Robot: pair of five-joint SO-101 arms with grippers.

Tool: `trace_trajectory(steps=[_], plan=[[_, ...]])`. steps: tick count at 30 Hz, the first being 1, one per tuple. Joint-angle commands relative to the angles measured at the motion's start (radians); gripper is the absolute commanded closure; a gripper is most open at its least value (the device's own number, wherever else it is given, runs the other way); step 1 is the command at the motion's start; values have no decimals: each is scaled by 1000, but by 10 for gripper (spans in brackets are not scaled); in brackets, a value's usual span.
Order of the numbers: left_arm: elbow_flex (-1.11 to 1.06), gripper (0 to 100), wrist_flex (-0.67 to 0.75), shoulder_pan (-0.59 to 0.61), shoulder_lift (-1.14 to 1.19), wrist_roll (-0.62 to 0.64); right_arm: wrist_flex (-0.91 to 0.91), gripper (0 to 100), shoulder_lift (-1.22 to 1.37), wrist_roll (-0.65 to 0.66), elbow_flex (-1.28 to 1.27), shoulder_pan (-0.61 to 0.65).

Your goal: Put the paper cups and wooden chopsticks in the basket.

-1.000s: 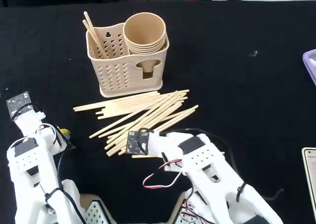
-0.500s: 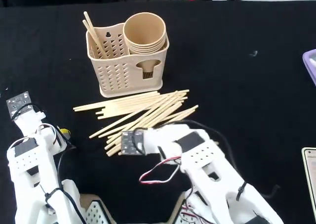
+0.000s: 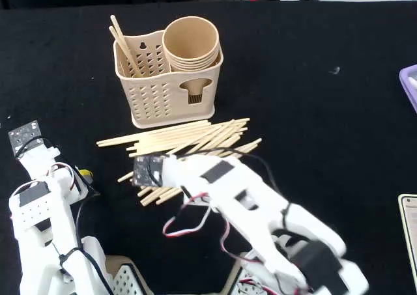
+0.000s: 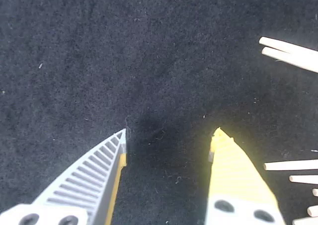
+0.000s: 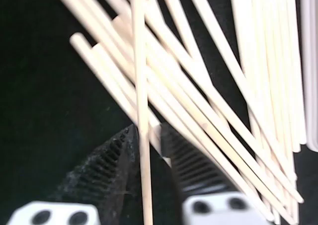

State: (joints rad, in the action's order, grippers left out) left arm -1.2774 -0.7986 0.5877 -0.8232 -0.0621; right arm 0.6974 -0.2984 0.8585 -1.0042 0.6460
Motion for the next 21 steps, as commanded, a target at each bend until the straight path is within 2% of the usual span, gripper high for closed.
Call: trace_trajectory(steps=[1, 4, 7, 10, 13, 15, 21], plan=[[10, 730, 8, -8, -20, 5, 23, 719, 84, -11, 91, 14], [10, 730, 8, -8, -20, 5, 20, 701, 139, 21, 94, 18], [10, 730, 8, -8, -20, 5, 28, 750, 153, 51, 102, 18], [12, 730, 8, -8, -21, 5, 29, 850, 156, 51, 105, 18], [12, 730, 8, -8, -21, 5, 29, 995, 150, 46, 104, 17], [10, 730, 8, -8, -21, 5, 29, 972, 148, 44, 101, 12], [10, 730, 8, -8, -20, 5, 78, 988, 120, 44, 105, 12]])
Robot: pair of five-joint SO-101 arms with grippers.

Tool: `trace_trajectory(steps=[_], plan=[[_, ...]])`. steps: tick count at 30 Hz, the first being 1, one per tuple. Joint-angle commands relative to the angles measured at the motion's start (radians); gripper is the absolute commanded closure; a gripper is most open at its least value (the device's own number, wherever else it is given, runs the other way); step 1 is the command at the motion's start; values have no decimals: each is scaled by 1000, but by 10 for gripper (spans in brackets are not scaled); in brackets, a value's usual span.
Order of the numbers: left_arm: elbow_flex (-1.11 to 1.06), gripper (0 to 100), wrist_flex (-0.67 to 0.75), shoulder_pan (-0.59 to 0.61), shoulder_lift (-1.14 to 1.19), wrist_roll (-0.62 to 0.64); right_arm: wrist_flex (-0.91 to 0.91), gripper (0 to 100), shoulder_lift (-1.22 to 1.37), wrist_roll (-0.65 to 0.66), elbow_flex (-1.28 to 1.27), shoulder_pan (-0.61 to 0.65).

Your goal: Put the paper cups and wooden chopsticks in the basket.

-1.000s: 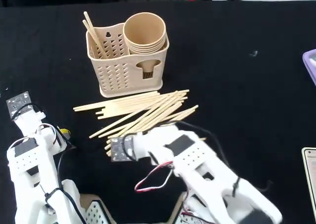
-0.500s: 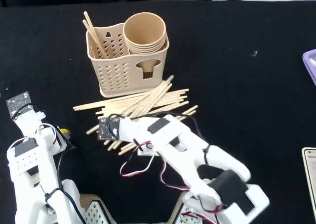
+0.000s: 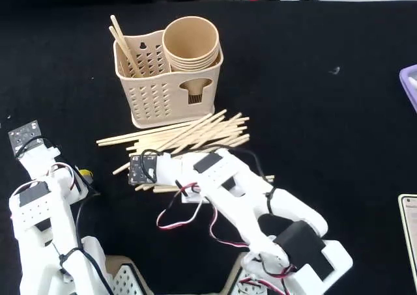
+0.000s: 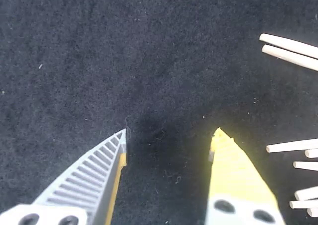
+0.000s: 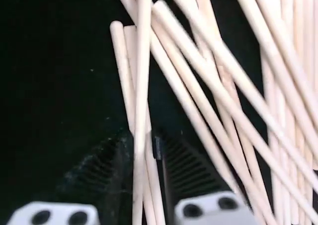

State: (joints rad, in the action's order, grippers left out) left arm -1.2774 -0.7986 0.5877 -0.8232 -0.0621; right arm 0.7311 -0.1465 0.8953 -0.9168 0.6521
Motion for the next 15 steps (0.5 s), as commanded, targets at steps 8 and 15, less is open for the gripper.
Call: trace_trajectory(steps=[8, 15], plan=[[10, 730, 8, -8, -18, 5, 218, 988, -338, 8, 16, 6], [12, 730, 8, -8, -18, 5, 210, 988, -656, -130, 12, 11]])
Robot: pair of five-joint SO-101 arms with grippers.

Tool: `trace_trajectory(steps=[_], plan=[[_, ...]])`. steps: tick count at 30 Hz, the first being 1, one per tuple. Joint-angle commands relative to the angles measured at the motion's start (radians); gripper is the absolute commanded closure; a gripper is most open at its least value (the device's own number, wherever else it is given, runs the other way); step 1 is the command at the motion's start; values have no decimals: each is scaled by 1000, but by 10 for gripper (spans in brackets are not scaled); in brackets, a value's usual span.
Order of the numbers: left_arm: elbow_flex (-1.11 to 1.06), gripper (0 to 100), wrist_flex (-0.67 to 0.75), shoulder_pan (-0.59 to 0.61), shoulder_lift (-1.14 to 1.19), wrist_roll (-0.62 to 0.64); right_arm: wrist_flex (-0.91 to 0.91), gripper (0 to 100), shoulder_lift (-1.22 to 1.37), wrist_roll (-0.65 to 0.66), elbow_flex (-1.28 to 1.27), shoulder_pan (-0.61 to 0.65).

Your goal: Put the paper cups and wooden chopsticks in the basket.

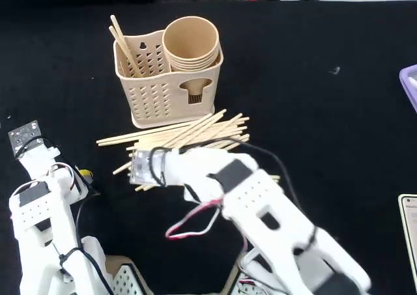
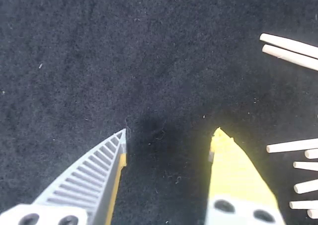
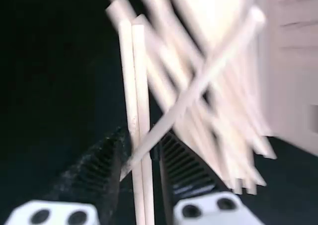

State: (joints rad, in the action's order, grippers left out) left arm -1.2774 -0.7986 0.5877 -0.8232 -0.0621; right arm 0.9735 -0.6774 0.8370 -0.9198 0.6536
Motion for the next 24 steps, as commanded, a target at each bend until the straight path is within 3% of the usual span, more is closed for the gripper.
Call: trace_trajectory(steps=[1, 12, 24], plan=[[12, 730, 8, -8, -18, 5, -58, 988, -147, -104, 16, 9], [10, 730, 6, -8, -20, 5, -433, 988, -171, -365, 58, 9], [10, 730, 3, -8, -21, 5, -603, 988, -120, -600, 409, 9]])
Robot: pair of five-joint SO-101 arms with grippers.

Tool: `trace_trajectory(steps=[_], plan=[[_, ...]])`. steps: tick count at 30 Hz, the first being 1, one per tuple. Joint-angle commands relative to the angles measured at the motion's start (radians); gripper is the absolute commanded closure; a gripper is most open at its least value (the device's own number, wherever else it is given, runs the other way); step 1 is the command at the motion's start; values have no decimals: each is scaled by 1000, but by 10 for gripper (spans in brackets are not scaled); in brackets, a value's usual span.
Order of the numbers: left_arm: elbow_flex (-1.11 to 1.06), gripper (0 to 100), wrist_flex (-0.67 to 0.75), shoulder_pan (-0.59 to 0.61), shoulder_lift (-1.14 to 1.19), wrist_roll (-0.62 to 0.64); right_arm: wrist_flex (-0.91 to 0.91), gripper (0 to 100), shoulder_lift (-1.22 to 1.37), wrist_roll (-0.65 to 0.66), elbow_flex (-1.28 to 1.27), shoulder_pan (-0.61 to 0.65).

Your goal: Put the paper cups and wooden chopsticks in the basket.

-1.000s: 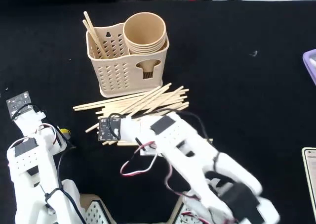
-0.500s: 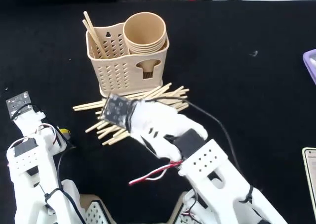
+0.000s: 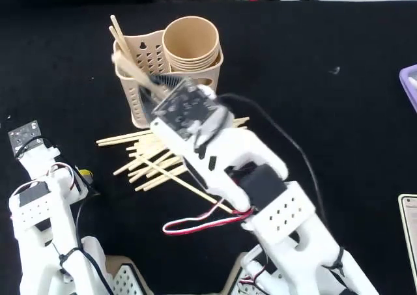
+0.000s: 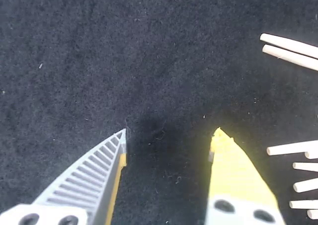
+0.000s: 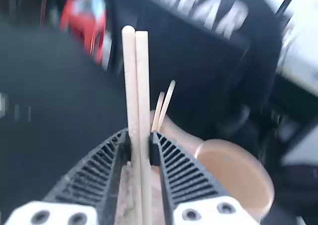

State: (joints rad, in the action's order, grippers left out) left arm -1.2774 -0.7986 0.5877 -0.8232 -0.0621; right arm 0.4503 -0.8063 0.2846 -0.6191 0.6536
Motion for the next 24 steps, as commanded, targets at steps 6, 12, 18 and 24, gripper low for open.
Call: trace_trajectory(steps=[6, 12, 18, 24], plan=[[10, 730, 2, -8, -21, 5, -402, 988, 229, -61, 196, 9], [10, 730, 0, -8, -21, 5, -531, 988, 449, -61, 374, 5], [10, 730, 0, -8, -21, 5, -531, 988, 582, -61, 476, 5], [12, 730, 0, -8, -21, 5, -450, 986, 621, -61, 407, -38]])
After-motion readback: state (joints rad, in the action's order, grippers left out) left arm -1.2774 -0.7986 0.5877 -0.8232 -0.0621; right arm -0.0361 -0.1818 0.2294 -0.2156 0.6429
